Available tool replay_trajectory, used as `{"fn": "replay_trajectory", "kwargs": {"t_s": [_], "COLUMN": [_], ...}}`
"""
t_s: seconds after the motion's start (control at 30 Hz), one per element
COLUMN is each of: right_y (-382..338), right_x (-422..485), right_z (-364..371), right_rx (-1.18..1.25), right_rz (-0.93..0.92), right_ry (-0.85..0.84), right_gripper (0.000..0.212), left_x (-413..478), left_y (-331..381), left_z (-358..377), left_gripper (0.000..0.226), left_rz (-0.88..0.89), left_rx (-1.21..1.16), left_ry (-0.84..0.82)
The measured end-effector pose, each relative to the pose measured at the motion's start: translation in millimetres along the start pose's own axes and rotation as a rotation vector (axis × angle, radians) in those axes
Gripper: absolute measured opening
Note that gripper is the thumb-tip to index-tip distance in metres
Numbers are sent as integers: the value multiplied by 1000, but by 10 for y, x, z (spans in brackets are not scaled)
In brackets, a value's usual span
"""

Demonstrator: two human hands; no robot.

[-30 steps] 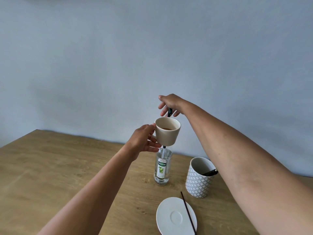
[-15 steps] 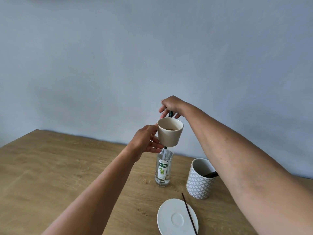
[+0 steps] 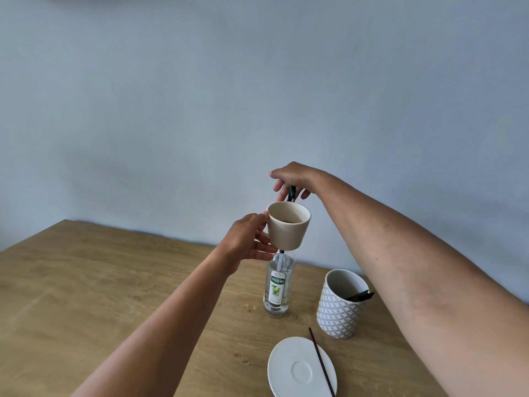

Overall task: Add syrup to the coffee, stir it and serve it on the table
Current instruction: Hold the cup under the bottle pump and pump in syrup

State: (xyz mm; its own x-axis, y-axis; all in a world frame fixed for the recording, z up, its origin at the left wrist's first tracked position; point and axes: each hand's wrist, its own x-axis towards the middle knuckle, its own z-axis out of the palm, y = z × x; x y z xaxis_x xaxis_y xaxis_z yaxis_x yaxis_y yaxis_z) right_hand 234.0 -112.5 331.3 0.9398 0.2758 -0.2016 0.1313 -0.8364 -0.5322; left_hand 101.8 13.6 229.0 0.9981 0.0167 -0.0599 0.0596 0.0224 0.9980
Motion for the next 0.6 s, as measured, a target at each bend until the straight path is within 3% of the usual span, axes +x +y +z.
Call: {"fn": "replay_trajectory", "kwargs": {"t_s": [0.6], "right_y": [10], "right_x": [3], "right_z": [28], "right_rx": [-6], "right_rz": [48], "right_ry": [-15], "right_gripper": [42], "left_x": [29], "left_y": [-33], "left_z": [1], "left_gripper": [32], "left_rz": [-13], "left_rx": [-14], "left_ry": [-6]}}
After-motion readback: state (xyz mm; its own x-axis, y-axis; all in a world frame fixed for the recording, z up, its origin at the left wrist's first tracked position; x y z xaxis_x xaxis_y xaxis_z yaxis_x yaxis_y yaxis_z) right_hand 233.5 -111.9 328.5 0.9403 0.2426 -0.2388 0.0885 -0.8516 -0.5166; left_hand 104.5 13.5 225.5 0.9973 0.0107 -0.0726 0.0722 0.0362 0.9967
